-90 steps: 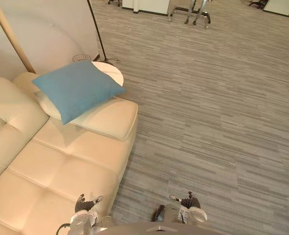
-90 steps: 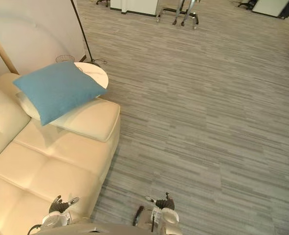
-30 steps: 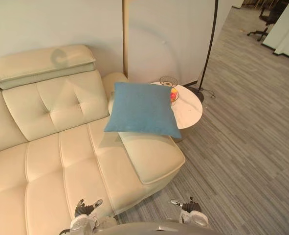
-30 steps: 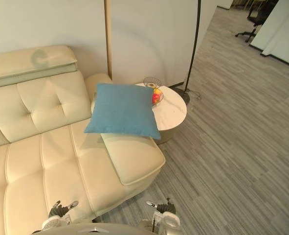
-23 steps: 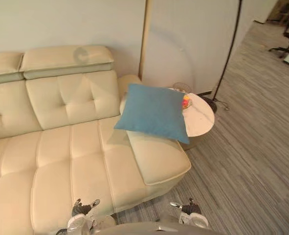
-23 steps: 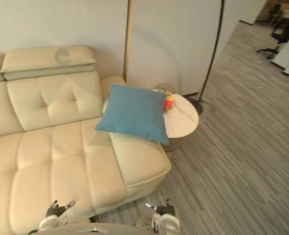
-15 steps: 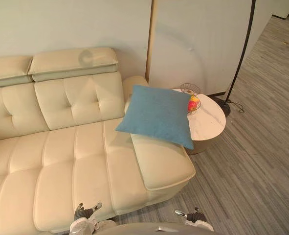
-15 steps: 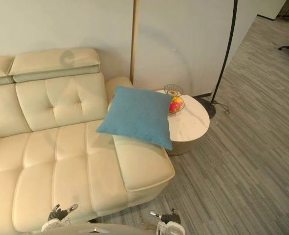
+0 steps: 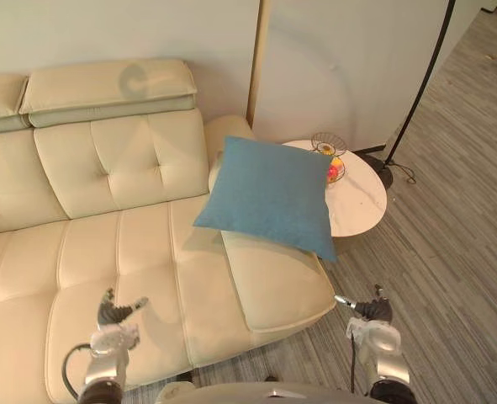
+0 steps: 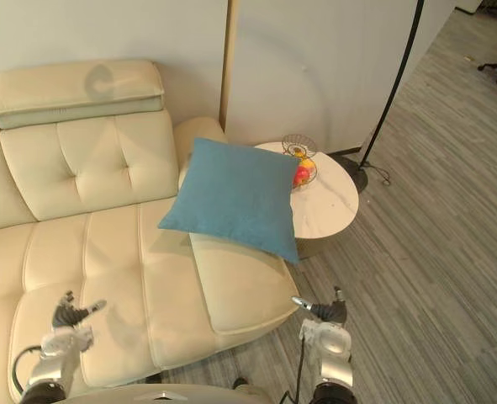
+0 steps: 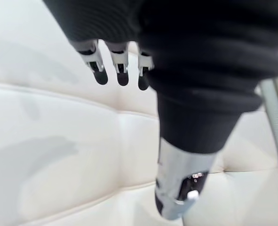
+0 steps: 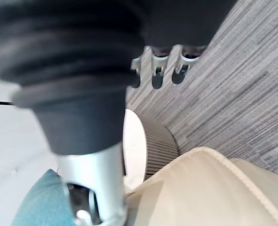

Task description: Pick up cushions and gather them together orderly.

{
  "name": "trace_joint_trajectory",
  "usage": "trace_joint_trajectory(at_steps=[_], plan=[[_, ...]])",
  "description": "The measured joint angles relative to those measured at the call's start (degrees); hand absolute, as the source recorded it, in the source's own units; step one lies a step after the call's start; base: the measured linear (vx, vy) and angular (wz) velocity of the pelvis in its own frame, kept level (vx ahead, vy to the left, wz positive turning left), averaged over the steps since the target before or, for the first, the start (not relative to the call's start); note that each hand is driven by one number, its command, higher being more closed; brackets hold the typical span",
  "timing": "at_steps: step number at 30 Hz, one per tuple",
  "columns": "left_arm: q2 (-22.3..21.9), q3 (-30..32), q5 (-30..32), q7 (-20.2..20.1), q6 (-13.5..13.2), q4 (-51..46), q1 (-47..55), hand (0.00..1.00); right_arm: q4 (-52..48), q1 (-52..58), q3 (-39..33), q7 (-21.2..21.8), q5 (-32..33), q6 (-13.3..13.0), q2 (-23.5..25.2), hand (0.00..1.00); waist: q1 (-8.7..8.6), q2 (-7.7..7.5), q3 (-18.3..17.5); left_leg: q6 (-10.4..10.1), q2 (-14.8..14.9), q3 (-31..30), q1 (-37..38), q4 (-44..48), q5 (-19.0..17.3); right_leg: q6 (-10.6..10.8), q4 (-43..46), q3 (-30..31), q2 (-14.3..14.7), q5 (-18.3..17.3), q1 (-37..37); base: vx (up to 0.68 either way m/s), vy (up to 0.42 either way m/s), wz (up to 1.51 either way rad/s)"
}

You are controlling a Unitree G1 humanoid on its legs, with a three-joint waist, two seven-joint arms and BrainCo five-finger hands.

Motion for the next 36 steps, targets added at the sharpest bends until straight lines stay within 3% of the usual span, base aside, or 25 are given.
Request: trace_joint_trajectory(at_steps=[2, 6, 10, 14, 24, 30, 31, 32, 33, 36], plan=[[2.43, -2.99, -0.5, 0.16, -0.07, -0.05, -5.59, 0.0, -0.09, -4.72, 0.09, -0.17, 0.35, 0.07, -2.4, 0.0, -0.66, 0.69, 2.13, 0.38, -0.23, -0.82, -3.09, -0.14, 1.58, -0.34, -0.1, -0.03, -0.12, 1.26, -2.7, -0.12, 0.007, 0.13], [2.93, -8.81, -0.49, 1.27, -0.14, -2.35, -14.36, 0.0, -3.7, -11.41, 1.07, -1.15, 0.93, 0.12, -3.89, 0.0, -0.78, 0.94, 5.86, 0.52, -0.32, -1.99, -9.49, 4.2, 1.91, -0.5, 3.06, 0.29, -0.44, 1.42, -7.89, -0.16, -0.005, 0.16], [2.87, -14.56, -1.04, 2.44, -0.16, -4.32, -26.8, 0.0, -10.62, -19.83, 4.58, -2.88, 3.26, -0.32, -4.43, 0.0, -0.51, 1.63, 9.88, 0.35, 0.29, -2.92, -20.65, 14.48, -0.04, -0.42, 10.83, 0.99, -0.41, -0.08, -17.47, -0.23, -0.023, 0.06], [3.01, -17.08, -2.63, 3.66, -0.23, -3.99, -36.6, 0.0, -10.78, -26.33, 7.91, -4.98, 7.19, -0.73, -6.33, 0.0, -0.18, 2.71, 12.04, 0.1, 1.12, -2.69, -27.25, 19.57, -1.65, -0.89, 16.89, 0.93, -0.4, -1.99, -24.14, -0.22, -0.027, 0.04], [3.73, -20.82, -3.89, 3.41, -0.3, 5.62, -58.44, 0.0, -5.96, -49.27, 11.74, -6.94, 9.97, -0.68, -8.71, 0.0, -0.27, 3.13, 16.87, 0.52, 3.2, 1.61, -36.82, 19.33, 3.1, -0.8, 19.18, 1.45, -0.62, 0.66, -35.71, -0.08, -0.025, -0.04], [3.67, -23.55, -4.51, 2.94, -0.25, 10.92, -67.25, 0.0, -0.57, -58.61, 12.11, -8.91, 11.96, -0.56, -8.65, 0.0, -1.01, 3.17, 17.8, 0.12, 3.31, 2.2, -39.66, 18.22, 3.88, -0.99, 19.15, 2.31, -0.39, 1.06, -39.35, 0.02, -0.018, -0.05], [3.72, -23.72, -4.76, 2.59, -0.19, 11.68, -69.03, 0.0, -0.02, -61.3, 12.78, -9.4, 12.06, -0.55, -8.78, 1.0, -1.26, 3.19, 18.04, 0.0, 3.32, 2.63, -40.19, 17.3, 4.41, -1.06, 18.93, 2.62, -0.29, 1.36, -40.39, 0.01, -0.039, -0.1], [3.8, -23.98, -4.76, 2.49, -0.18, 11.74, -69.58, 0.0, 0.37, -62.32, 13.11, -9.54, 12.05, -0.57, -8.8, 1.0, -1.34, 3.2, 18.07, 0.04, 3.39, 2.74, -40.53, 17.08, 4.59, -1.15, 18.86, 2.69, -0.2, 1.52, -40.89, 0.0, -0.032, -0.13], [3.98, -24.39, -4.76, 2.36, -0.17, 12.14, -70.78, 1.0, 1.42, -64.33, 13.72, -9.64, 12.05, -0.51, -8.9, 1.0, -1.51, 3.17, 18.23, -0.02, 3.51, 3.05, -40.94, 16.46, 5.05, -1.2, 18.69, 2.78, -0.06, 1.8, -41.62, 0.0, -0.022, -0.08], [4.4, -25.52, -4.92, 2.34, -0.17, 13.25, -73.34, 1.0, 1.67, -67.23, 14.25, -9.8, 12.02, -0.24, -9.32, 1.0, -1.88, 3.35, 19.38, -0.3, 3.85, 3.06, -41.37, 15.27, 6.01, -1.42, 17.84, 2.57, 0.34, 2.5, -42.13, 0.0, -0.033, -0.04]])
